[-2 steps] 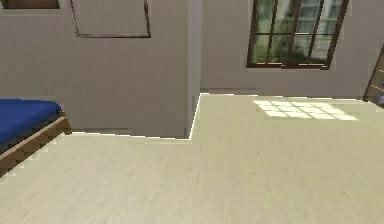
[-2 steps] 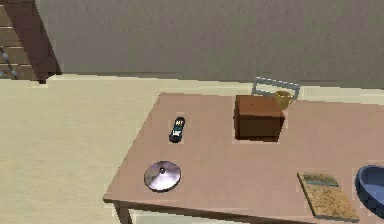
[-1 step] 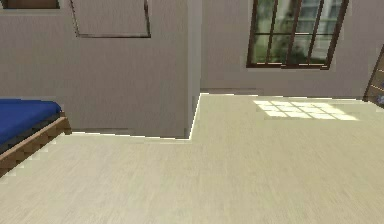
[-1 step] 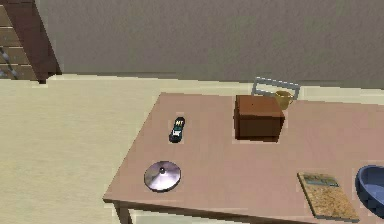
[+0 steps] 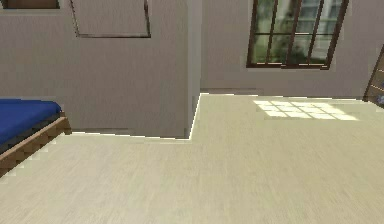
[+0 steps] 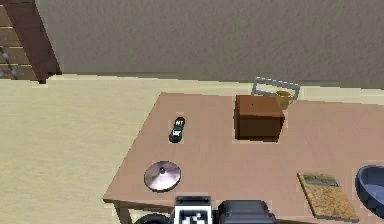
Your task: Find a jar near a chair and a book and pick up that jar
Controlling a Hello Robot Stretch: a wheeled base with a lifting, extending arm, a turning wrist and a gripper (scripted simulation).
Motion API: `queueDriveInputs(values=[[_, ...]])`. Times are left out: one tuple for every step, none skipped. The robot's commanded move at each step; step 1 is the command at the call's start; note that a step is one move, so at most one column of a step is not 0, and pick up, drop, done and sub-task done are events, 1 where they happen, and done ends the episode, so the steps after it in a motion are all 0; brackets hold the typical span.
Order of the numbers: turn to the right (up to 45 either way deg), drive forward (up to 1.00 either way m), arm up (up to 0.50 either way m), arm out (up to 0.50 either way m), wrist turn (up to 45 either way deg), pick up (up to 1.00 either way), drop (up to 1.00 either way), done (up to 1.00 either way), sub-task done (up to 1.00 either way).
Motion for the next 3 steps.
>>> queueDriveInputs(values=[[0.0,0.00,0.00,0.20,0.0,0.00,0.00,0.00,0.00],[0.0,0.00,0.00,0.00,45.0,0.00,0.00,0.00,0.00],[0.0,0.00,0.00,0.00,45.0,0.00,0.00,0.00,0.00]])
